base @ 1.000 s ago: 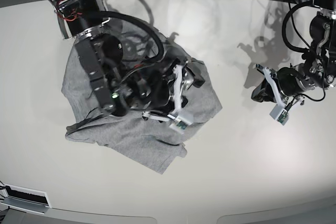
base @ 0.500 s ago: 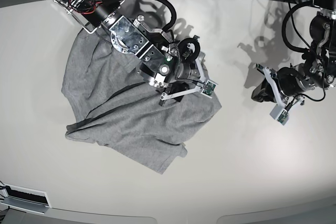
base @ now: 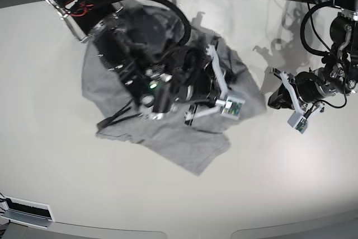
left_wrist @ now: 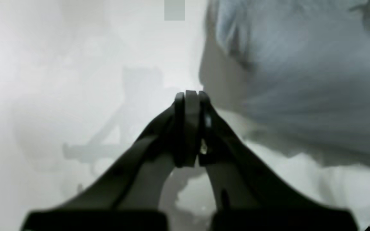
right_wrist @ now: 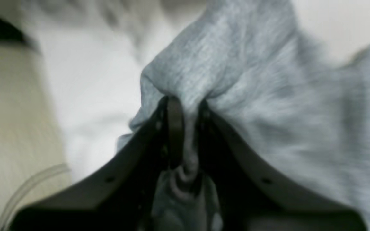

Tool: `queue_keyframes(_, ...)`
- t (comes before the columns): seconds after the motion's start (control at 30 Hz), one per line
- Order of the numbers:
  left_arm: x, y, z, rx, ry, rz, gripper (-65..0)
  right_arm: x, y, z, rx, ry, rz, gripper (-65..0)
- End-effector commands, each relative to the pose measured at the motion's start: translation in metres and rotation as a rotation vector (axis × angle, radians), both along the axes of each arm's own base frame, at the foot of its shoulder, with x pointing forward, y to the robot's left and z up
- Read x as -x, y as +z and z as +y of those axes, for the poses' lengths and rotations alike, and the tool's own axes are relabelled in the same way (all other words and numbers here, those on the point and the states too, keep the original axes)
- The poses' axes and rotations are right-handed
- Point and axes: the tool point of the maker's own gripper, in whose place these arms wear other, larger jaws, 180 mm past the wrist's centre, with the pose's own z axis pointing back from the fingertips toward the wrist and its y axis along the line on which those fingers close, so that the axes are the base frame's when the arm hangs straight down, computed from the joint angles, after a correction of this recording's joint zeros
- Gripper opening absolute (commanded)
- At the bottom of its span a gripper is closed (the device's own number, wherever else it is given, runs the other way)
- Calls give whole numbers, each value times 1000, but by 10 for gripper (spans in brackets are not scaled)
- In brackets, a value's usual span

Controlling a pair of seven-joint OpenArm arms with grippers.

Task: Layout the t-shirt on the table in an organized manner, then fold the t-shirt properly
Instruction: 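Release the left gripper and regrasp the shirt with the right gripper, then grasp the shirt hem with the left gripper and pull it away from the right gripper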

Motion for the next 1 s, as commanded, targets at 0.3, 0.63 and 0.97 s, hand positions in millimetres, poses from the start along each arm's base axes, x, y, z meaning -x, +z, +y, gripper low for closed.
queue_keyframes(0.3,-12,16,3,13,0,-51,-650,-87,34,-115,-40,-378,-100,-650)
queue_keyframes(0.63,-12,16,-1,29,2,-51,-650,-88,20,-166,0,-488,-64,-227)
queue_keyframes(0.97,-4,20,-49,129,-157,-65,-650,-55,23,-140,-92,-351,113,-228)
